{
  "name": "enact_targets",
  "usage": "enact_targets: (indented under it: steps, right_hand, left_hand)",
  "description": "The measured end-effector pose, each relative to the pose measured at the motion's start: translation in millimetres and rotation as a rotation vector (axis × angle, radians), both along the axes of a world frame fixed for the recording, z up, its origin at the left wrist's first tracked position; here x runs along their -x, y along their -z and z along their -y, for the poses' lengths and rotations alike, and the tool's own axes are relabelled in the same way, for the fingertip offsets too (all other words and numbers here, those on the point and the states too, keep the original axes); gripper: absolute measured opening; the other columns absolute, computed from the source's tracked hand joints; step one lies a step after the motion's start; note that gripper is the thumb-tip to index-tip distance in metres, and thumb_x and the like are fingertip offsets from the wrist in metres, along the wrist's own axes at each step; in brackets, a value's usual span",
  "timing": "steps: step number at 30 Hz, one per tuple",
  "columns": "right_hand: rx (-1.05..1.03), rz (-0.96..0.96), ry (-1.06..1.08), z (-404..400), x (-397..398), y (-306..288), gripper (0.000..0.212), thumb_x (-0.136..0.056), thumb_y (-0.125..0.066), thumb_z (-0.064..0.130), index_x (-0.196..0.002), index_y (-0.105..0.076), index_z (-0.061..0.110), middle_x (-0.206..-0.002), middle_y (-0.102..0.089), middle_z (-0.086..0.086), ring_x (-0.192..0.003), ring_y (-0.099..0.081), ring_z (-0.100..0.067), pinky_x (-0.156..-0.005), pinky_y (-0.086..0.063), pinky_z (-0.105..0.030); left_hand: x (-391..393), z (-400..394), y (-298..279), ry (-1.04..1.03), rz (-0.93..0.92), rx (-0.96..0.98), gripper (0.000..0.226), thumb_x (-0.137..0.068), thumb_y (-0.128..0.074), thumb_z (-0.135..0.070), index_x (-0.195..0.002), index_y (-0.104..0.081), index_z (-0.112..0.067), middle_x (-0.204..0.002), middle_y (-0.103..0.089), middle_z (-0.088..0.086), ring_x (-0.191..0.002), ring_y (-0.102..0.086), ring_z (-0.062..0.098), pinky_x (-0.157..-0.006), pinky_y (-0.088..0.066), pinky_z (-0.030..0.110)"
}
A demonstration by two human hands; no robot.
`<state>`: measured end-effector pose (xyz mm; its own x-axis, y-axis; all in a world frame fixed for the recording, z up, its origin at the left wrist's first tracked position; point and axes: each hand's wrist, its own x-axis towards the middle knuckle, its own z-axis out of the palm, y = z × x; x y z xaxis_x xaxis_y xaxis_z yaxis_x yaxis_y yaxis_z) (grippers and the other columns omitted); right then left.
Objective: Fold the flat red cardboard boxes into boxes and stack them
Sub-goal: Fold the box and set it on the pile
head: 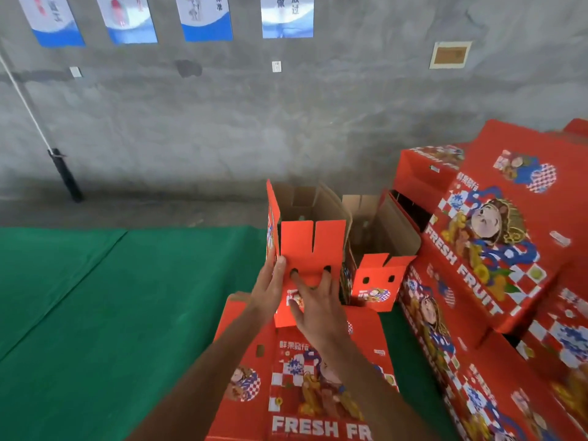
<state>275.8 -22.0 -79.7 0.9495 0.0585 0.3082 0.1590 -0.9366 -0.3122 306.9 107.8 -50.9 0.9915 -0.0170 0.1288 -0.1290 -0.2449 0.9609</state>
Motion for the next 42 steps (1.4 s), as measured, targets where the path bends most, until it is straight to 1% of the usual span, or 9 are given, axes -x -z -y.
enact_targets:
  steps: [3,6,11,17,21,27,31,36,42]
  right_hand:
    - [0.013,0.008,0.018,7,-46,12,0.06,-0.103,-0.048,0.049,-0.157,-0.022,0.045,-0.157,-0.017,-0.023,-0.148,-0.018,-0.04,-0.114,-0.043,-0.044]
    - [0.015,0.006,0.063,24,-83,34,0.064,-0.103,-0.05,0.048,-0.159,-0.02,0.045,-0.159,-0.015,-0.026,-0.15,-0.018,-0.041,-0.113,-0.044,-0.046]
    - [-0.001,0.04,0.092,35,-138,51,0.061,-0.101,-0.053,0.044,-0.157,-0.03,0.044,-0.159,-0.02,-0.028,-0.144,-0.026,-0.044,-0.107,-0.046,-0.05]
    - [0.038,-0.029,0.085,45,-169,87,0.059,-0.101,-0.054,0.046,-0.156,-0.032,0.043,-0.159,-0.014,-0.028,-0.145,-0.025,-0.045,-0.11,-0.045,-0.05]
    - [0.055,-0.095,0.096,48,-169,115,0.056,-0.103,-0.048,0.049,-0.156,-0.032,0.041,-0.159,-0.015,-0.03,-0.139,-0.034,-0.046,-0.107,-0.045,-0.049]
    - [0.053,-0.181,0.05,58,-157,132,0.054,-0.108,-0.039,0.046,-0.16,-0.026,0.04,-0.162,-0.011,-0.033,-0.139,-0.042,-0.044,-0.113,-0.04,-0.045]
    - [-0.004,-0.171,-0.002,67,-137,115,0.055,-0.108,-0.042,0.04,-0.16,-0.025,0.039,-0.167,-0.008,-0.023,-0.141,-0.044,-0.039,-0.107,-0.048,-0.045]
    - [0.031,-0.151,-0.035,73,-80,92,0.058,-0.107,-0.043,0.046,-0.161,-0.023,0.037,-0.169,-0.016,-0.01,-0.143,-0.042,-0.031,-0.107,-0.047,-0.041]
    - [0.083,-0.264,-0.012,84,11,76,0.062,-0.105,-0.048,0.048,-0.161,-0.026,0.033,-0.159,-0.036,-0.014,-0.141,-0.043,-0.036,-0.109,-0.043,-0.045]
  left_hand:
    - [-50,8,13,0.018,-0.015,-0.026,0.054,-0.105,-0.034,-0.063,-0.156,-0.03,-0.046,-0.158,-0.037,-0.013,-0.144,-0.034,-0.002,-0.122,-0.02,0.02]
    - [-91,25,36,0.059,0.002,-0.088,0.068,-0.099,-0.031,-0.062,-0.162,-0.025,-0.037,-0.162,-0.038,0.0,-0.151,-0.033,0.021,-0.125,-0.024,0.05]
    - [-139,35,63,0.103,0.024,0.003,0.059,-0.103,-0.042,-0.046,-0.16,-0.032,-0.035,-0.152,-0.052,-0.009,-0.14,-0.048,0.009,-0.12,-0.037,0.047]
    - [-176,39,107,0.118,-0.118,0.03,0.053,-0.106,-0.05,-0.014,-0.154,-0.034,-0.031,-0.124,-0.065,-0.022,-0.116,-0.067,0.023,-0.102,-0.051,0.062]
    - [-182,43,127,0.146,-0.089,-0.036,0.059,-0.105,-0.051,-0.006,-0.156,-0.026,-0.021,-0.143,-0.053,-0.008,-0.121,-0.065,0.019,-0.106,-0.051,0.054]
    - [-172,47,143,0.191,-0.035,-0.203,0.063,-0.105,-0.053,-0.013,-0.16,-0.024,-0.021,-0.15,-0.05,-0.002,-0.137,-0.053,0.018,-0.117,-0.041,0.044]
    - [-155,40,139,0.131,-0.06,-0.471,0.082,-0.103,-0.058,-0.026,-0.165,-0.006,-0.015,-0.169,-0.023,0.01,-0.155,-0.023,0.024,-0.124,-0.024,0.039]
    - [-106,21,124,0.095,-0.06,-0.751,0.085,-0.1,-0.06,-0.042,-0.164,-0.007,-0.024,-0.169,-0.023,0.008,-0.148,-0.037,0.034,-0.118,-0.033,0.058]
    - [-18,-13,98,0.107,-0.12,-0.985,0.087,-0.094,-0.062,-0.057,-0.162,-0.016,-0.028,-0.17,-0.017,0.006,-0.156,-0.016,0.035,-0.117,-0.008,0.076]
